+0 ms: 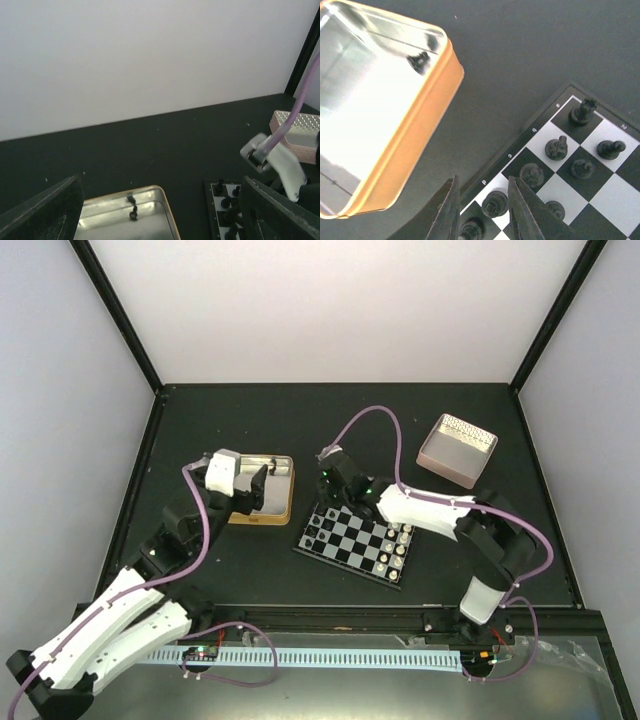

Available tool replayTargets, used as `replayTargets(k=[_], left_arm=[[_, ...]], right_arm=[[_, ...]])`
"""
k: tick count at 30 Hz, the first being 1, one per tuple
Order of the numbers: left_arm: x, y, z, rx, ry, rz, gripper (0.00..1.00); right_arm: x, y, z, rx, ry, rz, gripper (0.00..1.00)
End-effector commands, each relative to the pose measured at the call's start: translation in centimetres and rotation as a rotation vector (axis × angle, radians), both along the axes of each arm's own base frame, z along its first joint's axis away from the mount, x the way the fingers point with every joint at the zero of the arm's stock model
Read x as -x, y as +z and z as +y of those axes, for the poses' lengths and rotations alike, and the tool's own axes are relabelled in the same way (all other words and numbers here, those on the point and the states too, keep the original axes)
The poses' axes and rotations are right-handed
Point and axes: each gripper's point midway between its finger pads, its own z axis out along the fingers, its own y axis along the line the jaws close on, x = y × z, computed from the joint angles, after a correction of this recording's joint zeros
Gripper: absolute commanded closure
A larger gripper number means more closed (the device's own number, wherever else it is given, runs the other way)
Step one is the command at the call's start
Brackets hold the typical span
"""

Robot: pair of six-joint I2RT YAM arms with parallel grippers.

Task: Set up the chess pieces on the board
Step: Place the chess piece on the chessboard, then pick up the chess piece from the storage box.

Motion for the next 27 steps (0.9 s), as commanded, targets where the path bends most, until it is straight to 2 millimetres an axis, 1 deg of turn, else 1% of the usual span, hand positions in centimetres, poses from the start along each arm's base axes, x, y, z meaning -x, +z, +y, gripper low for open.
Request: replayTargets(k=[1,3,6,8,9,10,11,15,17,19,22,24,27], left_arm=[[-0.6,-1.0,-0.1,0.005,0.021,0.080,0.11],[-1.1,-2.2,-0.5,-0.003,0.023,0.136,0.10],[-2.2,-4.7,-1.3,-0.013,0.011,0.262,0.12],[-3.2,-6.4,-1.9,-0.008,0.003,0.356,0.16],[-4.0,-7.7,-2.3,-0.015,0.004,0.413,0.20],[-4.5,-7.9,-2.2,-0.008,0.013,0.441,0.22],[-5.5,-9.5,-2.3,-0.022,0.031,0.501,0.25],[-8.6,-13.0,-1.3,0.000,0.100,0.677,0.39],[-10.1,-15.4,-1.1,0.009,0.120,0.779,0.43],[-11.1,-17.5,-1.0,0.000,0.123,0.872,0.45],[-12.3,-20.8,-1.3,-0.034,0.122,0.967,0.45],[-12.9,-22.1,-1.6,-0.050,0.111,0.991,0.46],[-13.8,-23.5,-1.4,-0.062,0.121,1.008,0.48]], right_arm=[[-0.5,5.0,-0.1,-0.068,-0.039,-0.062,0.71],[-0.3,5.9,-0.6,-0.087,-0.062,-0.061,0.71],[0.2,6.8,-1.5,-0.116,-0.092,-0.054,0.71],[0.6,7.1,-2.0,-0.135,-0.099,-0.043,0.71],[0.8,7.2,-2.2,-0.141,-0.103,-0.039,0.71],[1.0,7.4,-2.5,-0.151,-0.106,-0.036,0.71],[1.2,7.3,-2.7,-0.154,-0.108,-0.033,0.71],[1.9,7.5,-3.7,-0.165,-0.118,-0.028,0.71],[2.1,7.5,-4.2,-0.167,-0.126,-0.026,0.71],[2.3,7.5,-4.7,-0.171,-0.132,-0.025,0.71],[2.5,7.8,-5.3,-0.181,-0.138,-0.025,0.72],[2.7,7.9,-5.7,-0.181,-0.144,-0.027,0.72],[2.9,7.9,-6.2,-0.184,-0.151,-0.029,0.72]])
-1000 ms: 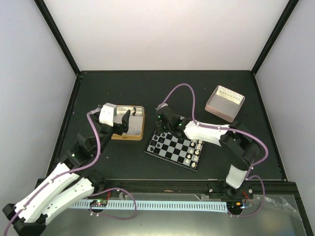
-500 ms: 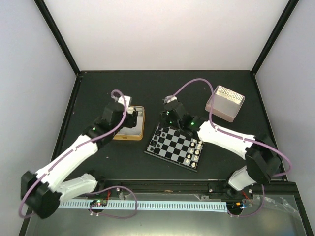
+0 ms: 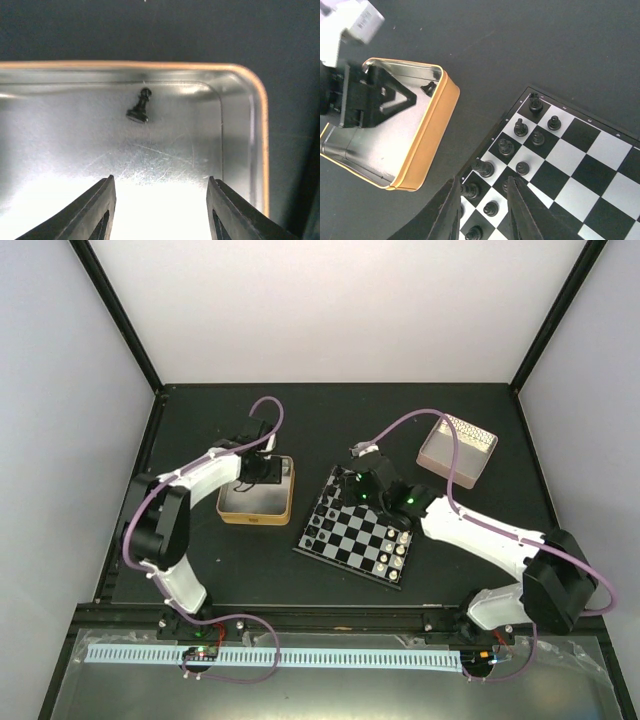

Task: Set up the chess pieces on the board
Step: Pick up the chess piece from the storage box.

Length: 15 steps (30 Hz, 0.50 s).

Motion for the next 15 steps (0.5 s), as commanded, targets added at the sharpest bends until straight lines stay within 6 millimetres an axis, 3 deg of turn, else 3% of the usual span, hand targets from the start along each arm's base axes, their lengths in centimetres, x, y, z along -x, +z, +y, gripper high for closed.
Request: replayTargets(k=[1,4,9,15], left_arm=[[-1.0,-0.6,-0.4,0.014,-0.014,0.034,0.50],[-2.0,-1.9,0.1,-0.011,-0.001,0.039,0.54],[-3.3,-3.3,0.7,-0.052,-0.009,0.031,0.53],[-4.6,-3.8,1.0,-0.075,-0.046,0.016,0.57]], right_arm=[[0.2,0.5,-1.1,-0.012,-0.029,-0.008,0.72],[0.3,0.5,-1.3,-0.011,-0.031,-0.009,0.72],[0.1,0.6,-1.4,-0.013,-0.035,-0.009,0.72],[0.0,0.7,-1.4,-0.014,-0.035,-0.011,0.72]])
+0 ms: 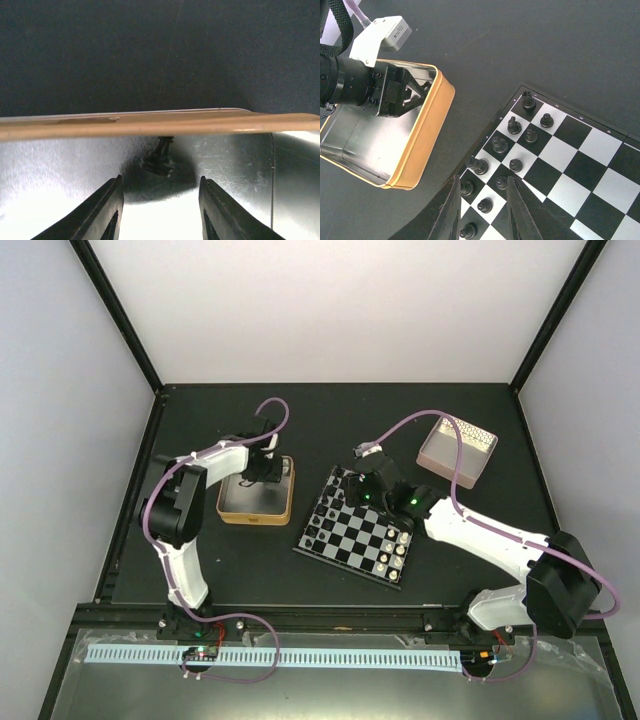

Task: Set up the chess pieces on the board
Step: Pick up the chess piece from the storage box.

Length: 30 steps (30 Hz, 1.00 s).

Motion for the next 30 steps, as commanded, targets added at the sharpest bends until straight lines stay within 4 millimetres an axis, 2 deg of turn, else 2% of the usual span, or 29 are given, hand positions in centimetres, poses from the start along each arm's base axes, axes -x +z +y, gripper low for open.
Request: replayTargets(k=[1,7,14,25,30], left_arm=[[-2.6,1.1,0.1,-0.011,-0.044,-0.074,0.60],[-2.7,0.7,-0.2,-0.025,-0.112,-0.050,0.65],[-2.0,0.4,-1.1,0.025,-0.140,-0.006,0.79],[-1.6,-0.4,-1.6,0.050,-0.157,0.024,0.76],[-1.8,-0.8,-1.6,0.042,-0.163,0.028,0.83]], right_arm=[[-0.2,0.5,-0.4,-0.014,-0.024,-0.009,0.72],[-0.2,0.6,-0.2,-0.022,-0.020,-0.002,0.73],[-0.2,1.0,0.0,-0.039,-0.018,-0.001,0.73],[-0.1,0.8,0.0,-0.043,-0.020,0.008,0.74],[-0.1,0.8,0.0,-0.043,-0.020,0.007,0.74]])
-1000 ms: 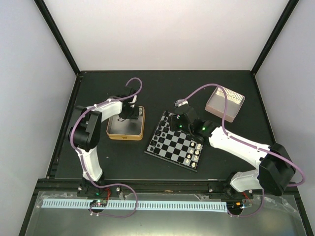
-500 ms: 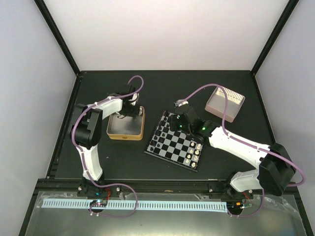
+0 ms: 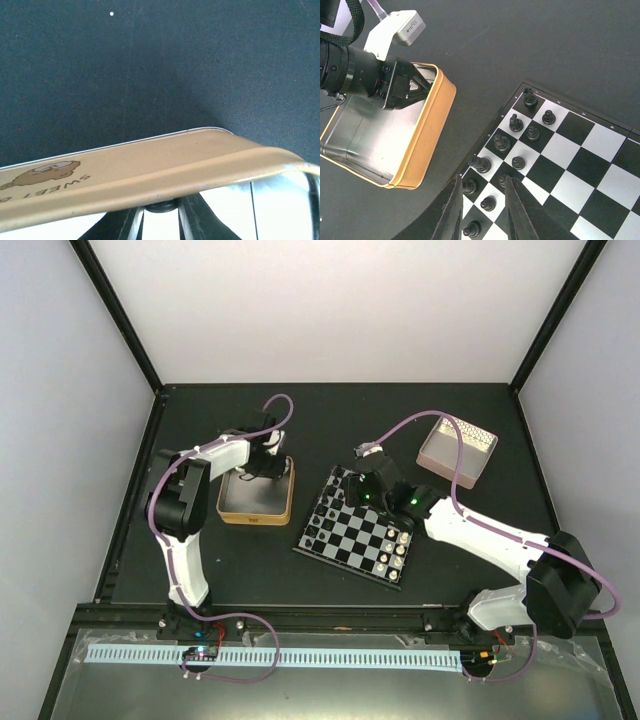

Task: Set up the chess pieces on the board
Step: Pick up the chess piece from the storage box.

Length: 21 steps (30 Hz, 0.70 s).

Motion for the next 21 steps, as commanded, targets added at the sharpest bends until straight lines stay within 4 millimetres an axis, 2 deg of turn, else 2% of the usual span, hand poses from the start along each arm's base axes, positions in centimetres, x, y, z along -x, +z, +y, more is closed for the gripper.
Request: replayTargets(k=[1,5,11,17,20,21], left_arm=[[-0.4,-0.4,-0.2,0.005,-0.021,0.015,0.86],[-0.3,0.5,-0.2,0.009,-0.013,0.007,0.91],[0.9,3.9,-0.5,0.070,0.034,-0.007,0.91],[4.6,6.7,-1.3,0.192,0.022,-0.007,0.91],[6.7,9.4,-3.2,0.331,-0.064,-0.038,0.91],[7.5,10.7,-4.1,0.392,-0.107,-0.053,0.91]], right_arm=[[-0.2,1.0,-0.1,-0.026,-0.011,-0.010,0.74],[0.0,1.3,0.0,-0.037,-0.004,-0.011,0.75],[0.6,3.2,0.9,-0.092,0.053,-0.005,0.74],[2.0,5.7,2.1,-0.210,0.171,0.035,0.71],[2.8,6.9,2.9,-0.279,0.247,0.066,0.68],[3.1,7.3,3.2,-0.302,0.270,0.076,0.64]])
